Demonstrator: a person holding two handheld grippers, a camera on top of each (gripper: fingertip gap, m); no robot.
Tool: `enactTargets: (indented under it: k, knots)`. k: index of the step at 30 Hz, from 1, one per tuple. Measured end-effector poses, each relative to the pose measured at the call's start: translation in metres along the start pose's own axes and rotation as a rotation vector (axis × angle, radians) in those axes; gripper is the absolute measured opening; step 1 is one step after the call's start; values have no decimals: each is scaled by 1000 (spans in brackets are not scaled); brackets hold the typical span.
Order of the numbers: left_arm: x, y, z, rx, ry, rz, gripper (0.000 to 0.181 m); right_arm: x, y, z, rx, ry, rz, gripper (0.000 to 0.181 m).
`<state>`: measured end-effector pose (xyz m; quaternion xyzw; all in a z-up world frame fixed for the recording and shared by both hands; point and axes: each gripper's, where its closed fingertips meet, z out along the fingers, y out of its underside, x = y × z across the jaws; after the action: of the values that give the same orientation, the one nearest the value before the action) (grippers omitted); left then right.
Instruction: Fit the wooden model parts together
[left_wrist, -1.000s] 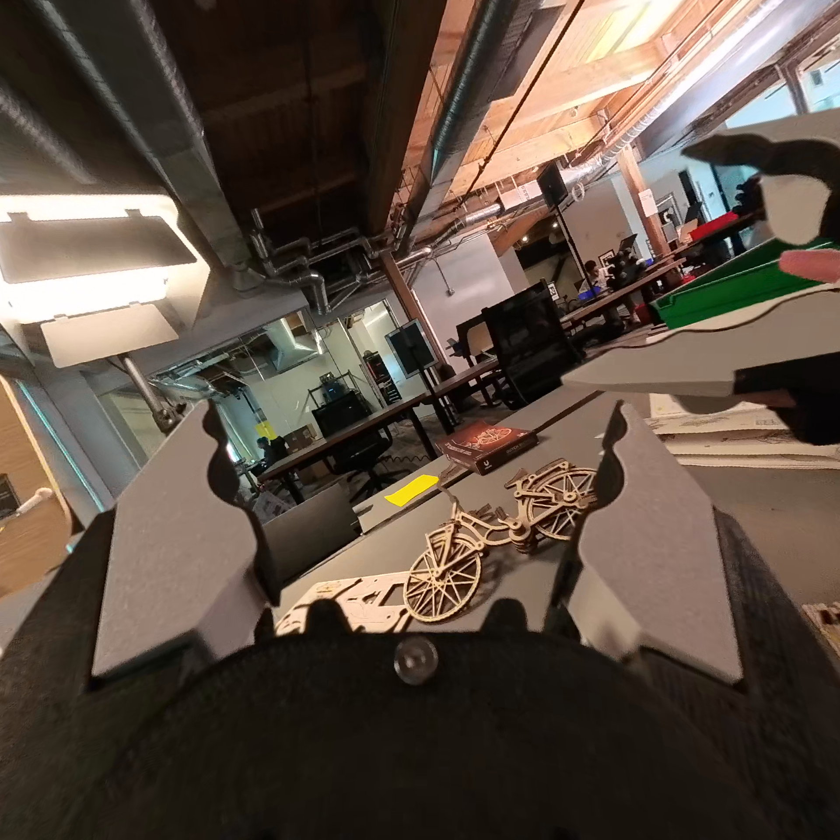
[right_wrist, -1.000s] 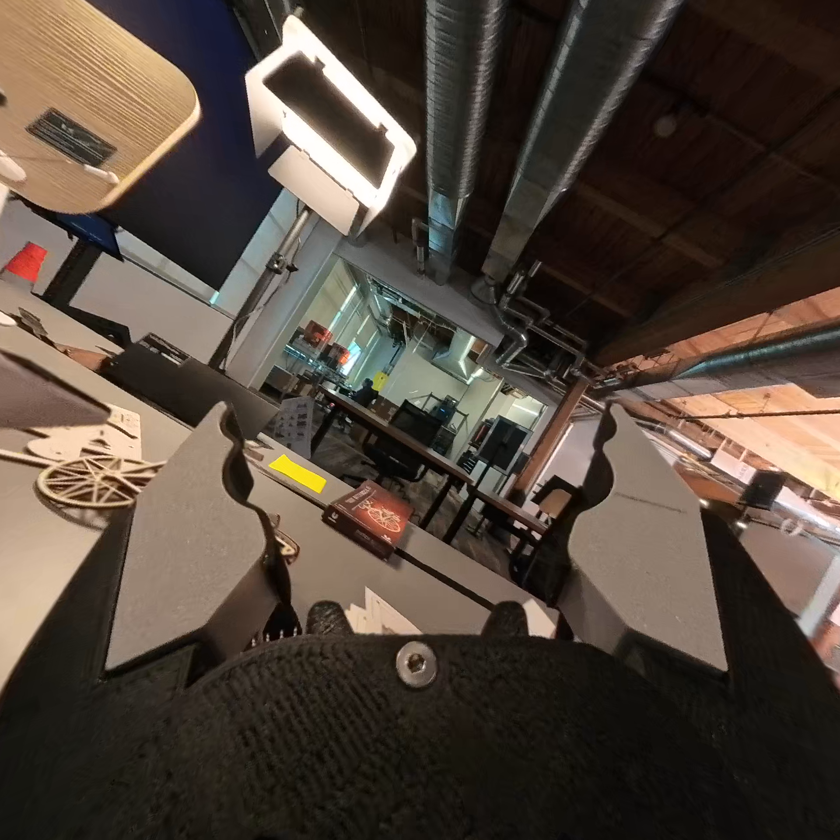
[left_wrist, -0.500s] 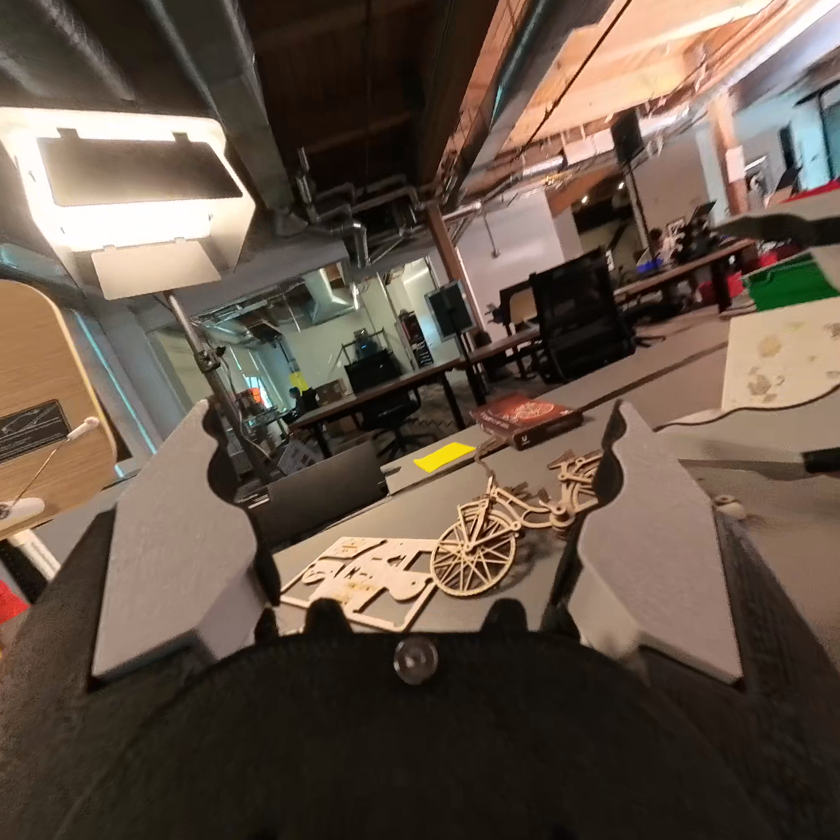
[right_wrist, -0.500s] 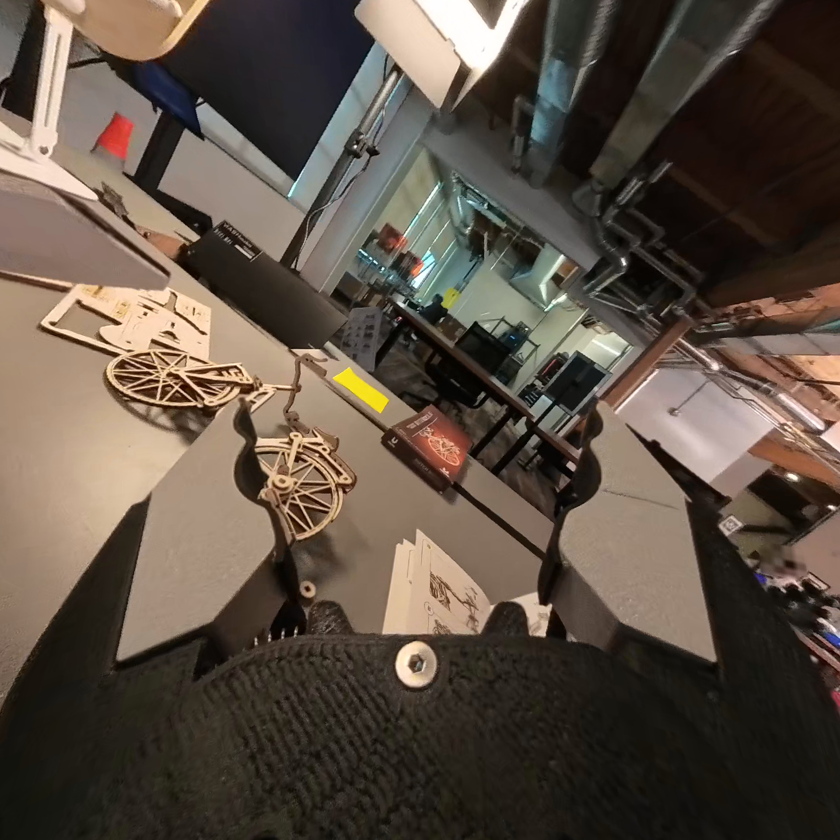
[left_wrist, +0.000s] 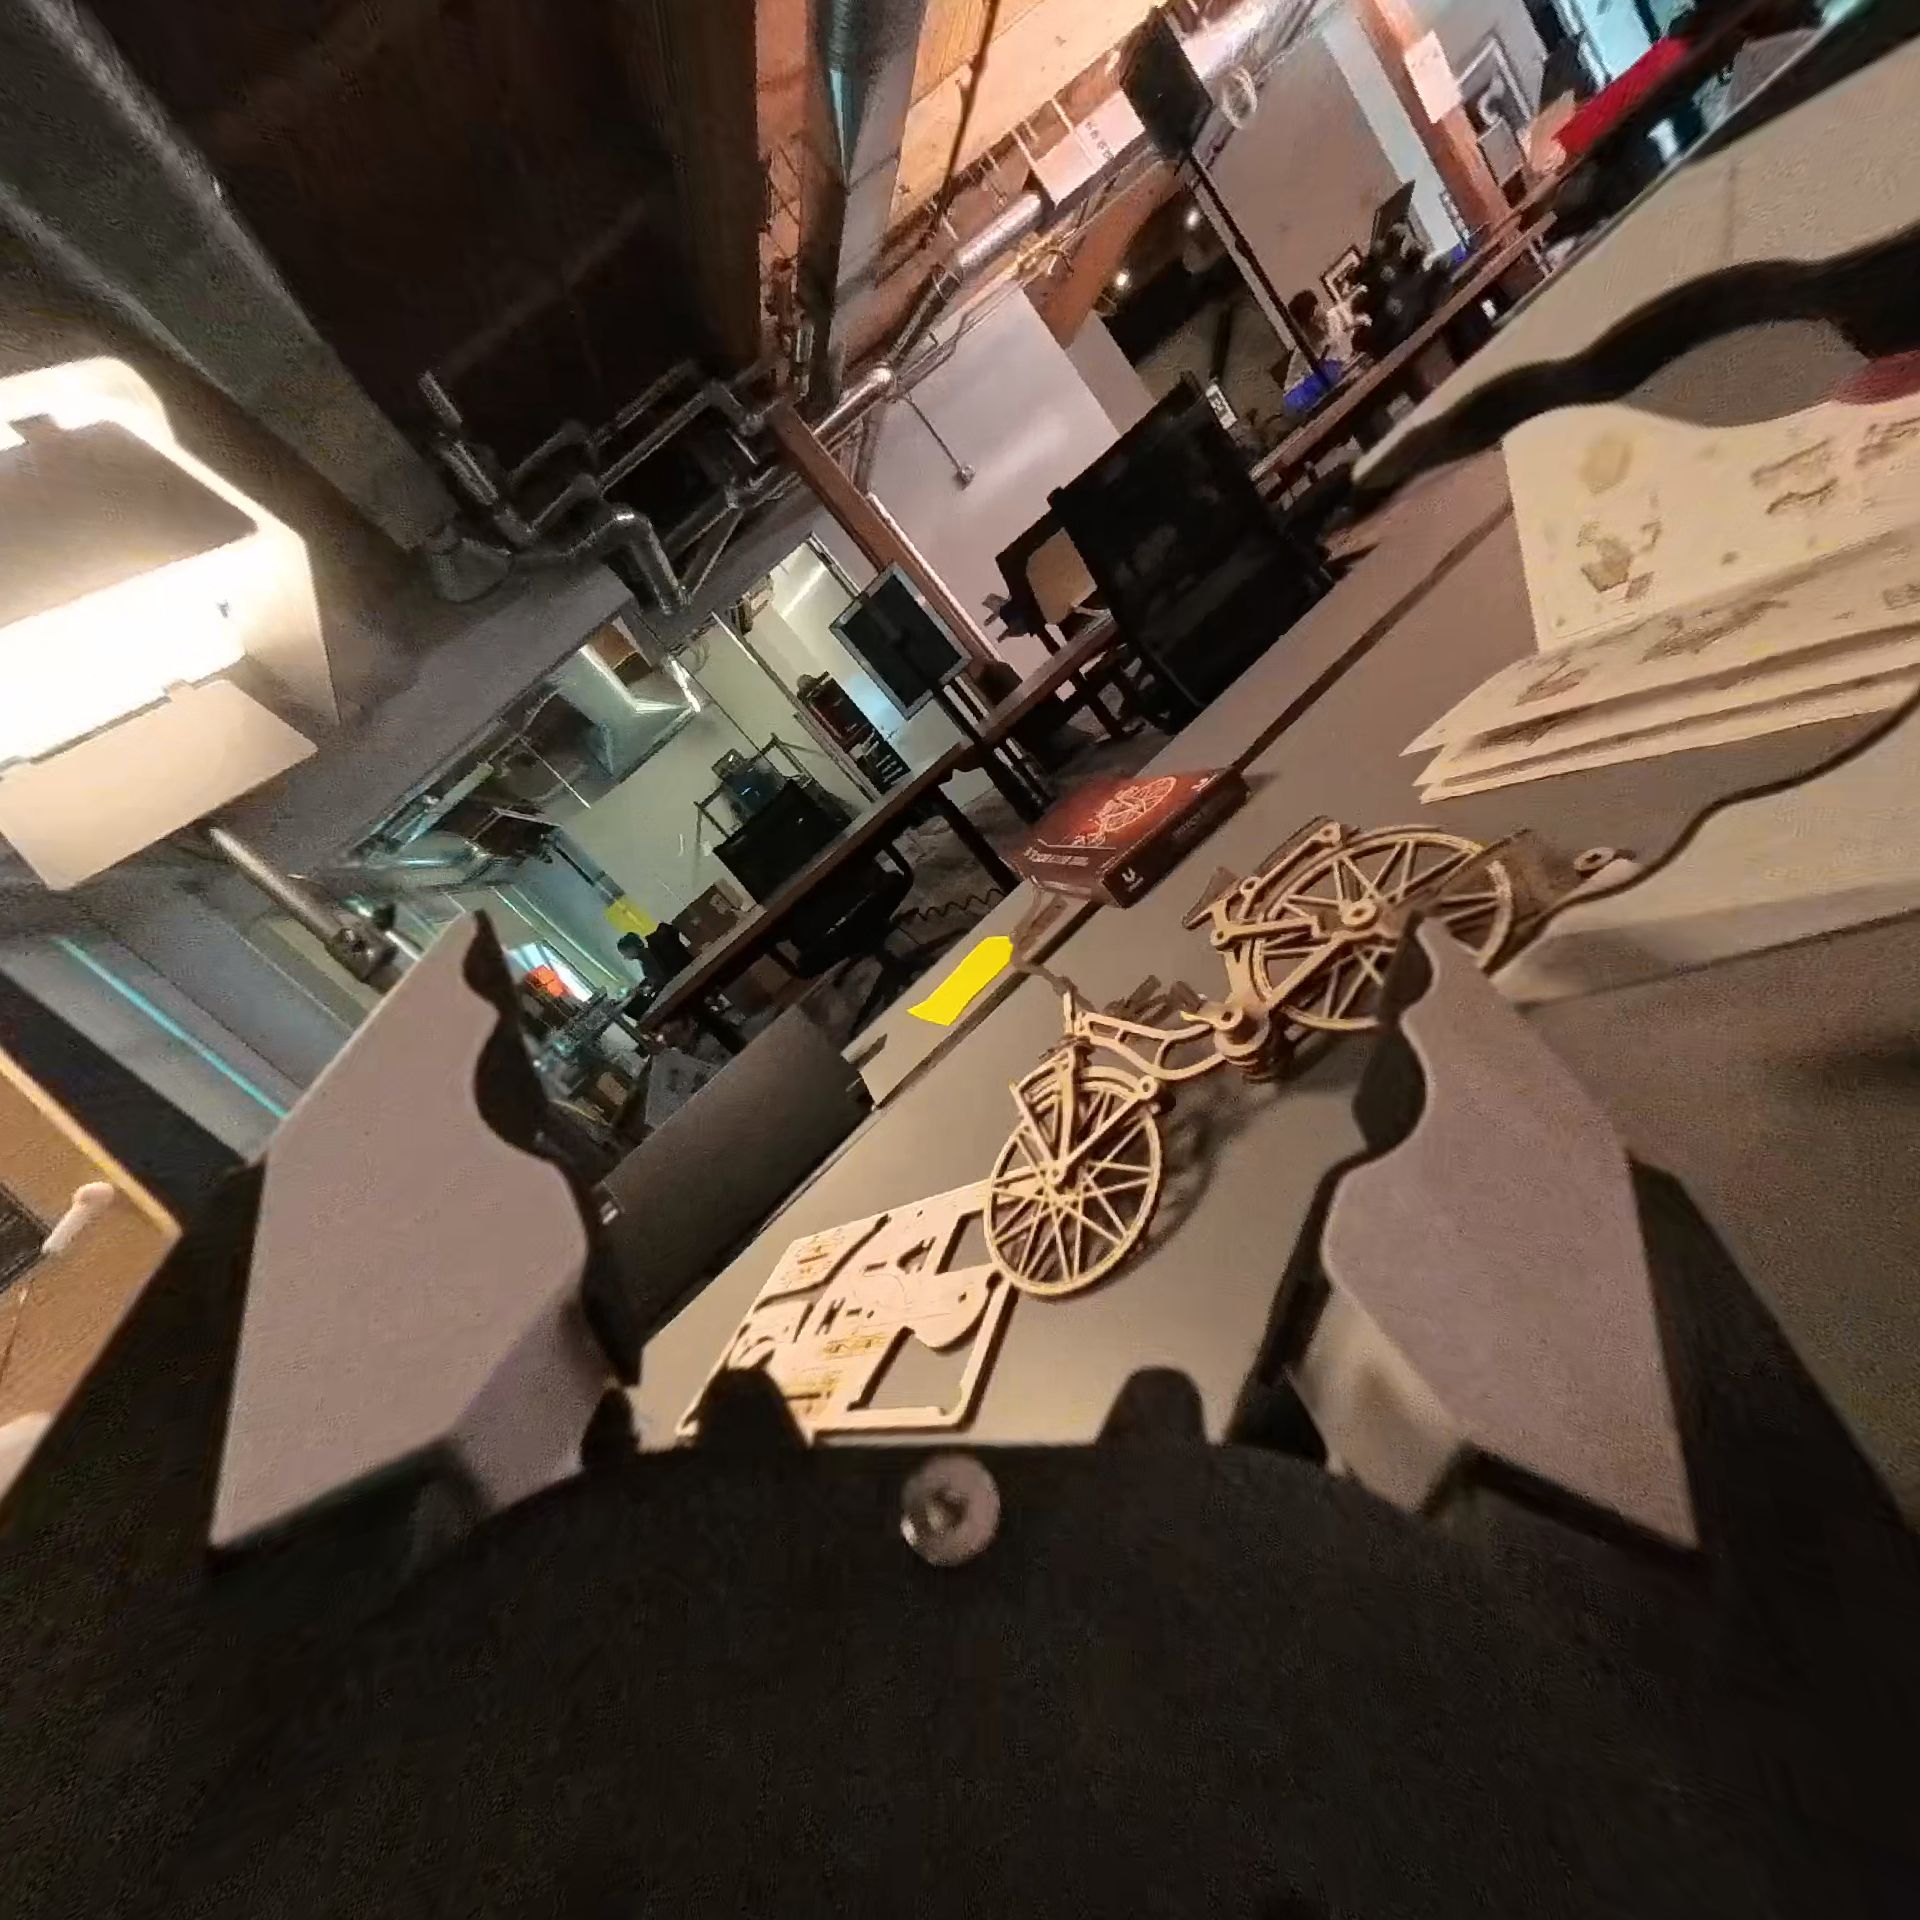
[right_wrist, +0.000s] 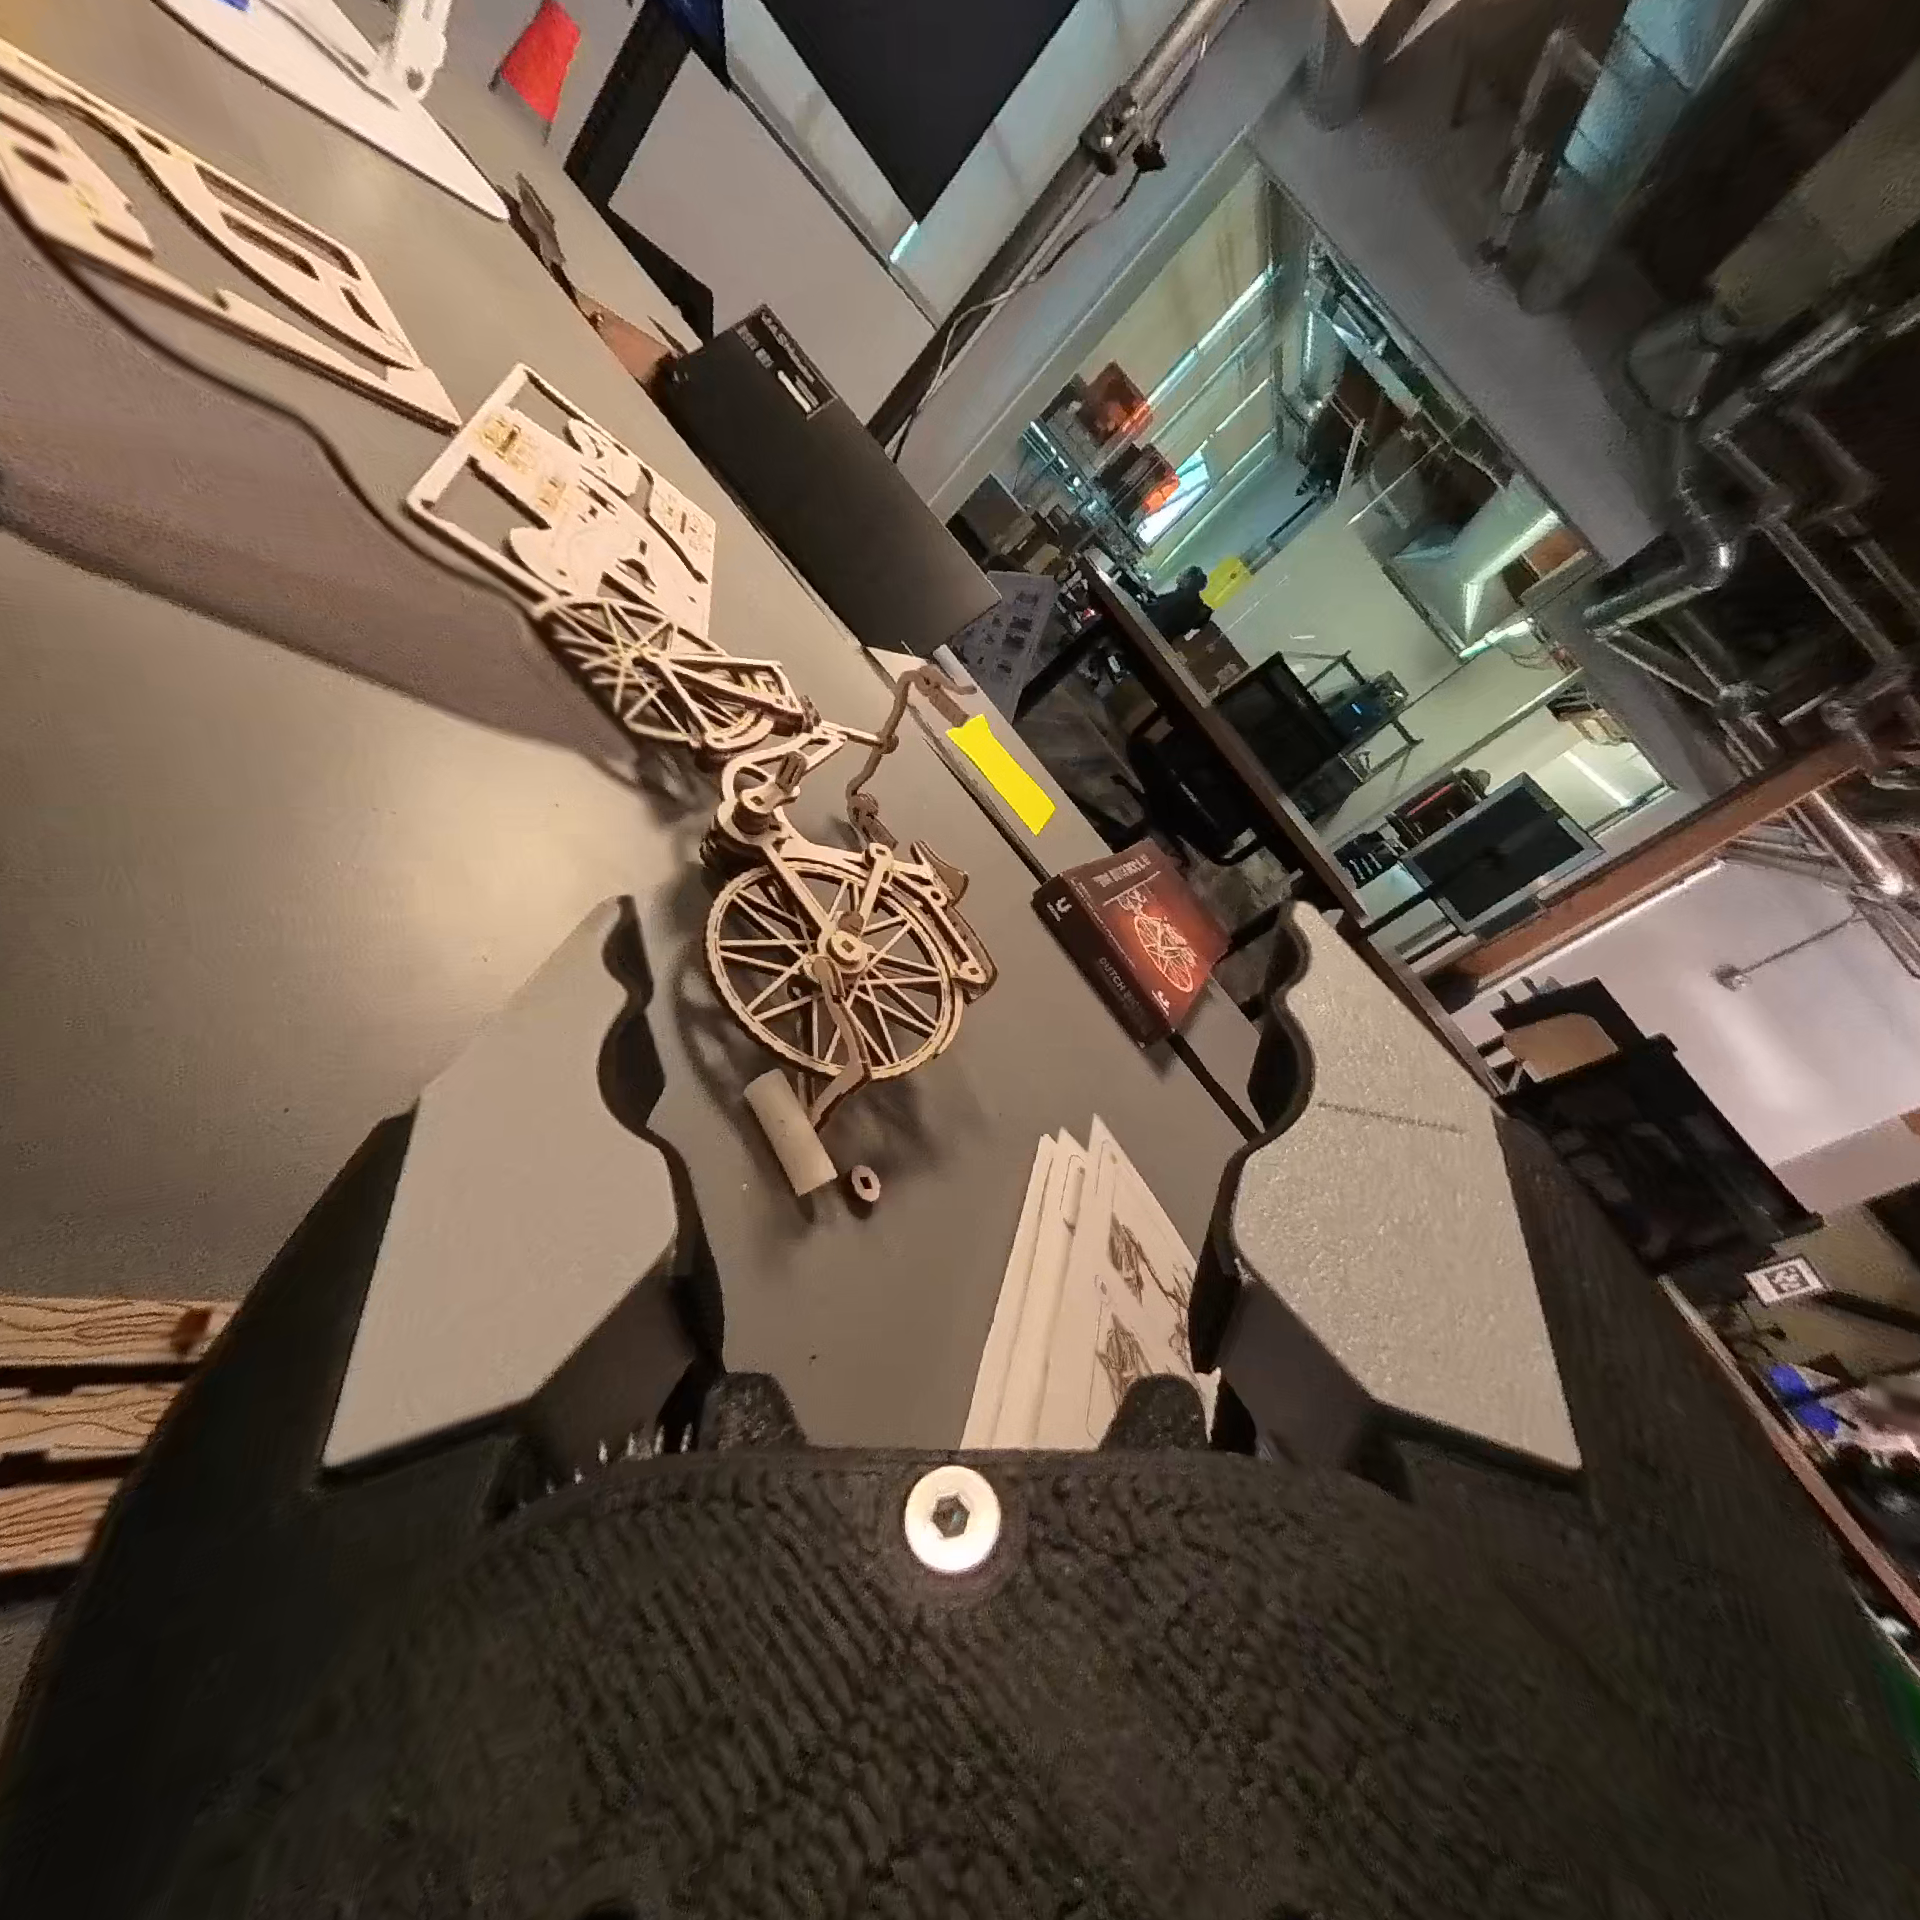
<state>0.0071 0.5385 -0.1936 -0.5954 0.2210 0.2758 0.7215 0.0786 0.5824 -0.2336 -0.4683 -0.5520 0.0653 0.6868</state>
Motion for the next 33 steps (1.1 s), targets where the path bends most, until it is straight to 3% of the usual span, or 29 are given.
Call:
enactTargets:
  k: [7, 14, 20, 25, 33]
  knots:
    - [-21, 0, -6, 11, -87, -30, 157, 6, 11, 2, -66, 32, -15, 107]
    - [12, 4, 3, -21, 40, 95, 157, 6, 19, 9, -106, 42, -30, 110]
    - [17, -3, 3, 9, 56, 127, 157, 18, 27, 7, -149, 105, -18, 112]
    - [32, -11, 2, 54, 105, 192, 156, 1, 23, 7, -177, 60, -99, 110]
    - [26, -16, -2, 68, 71, 176, 156, 19, 34, -19, -271, 190, -5, 110]
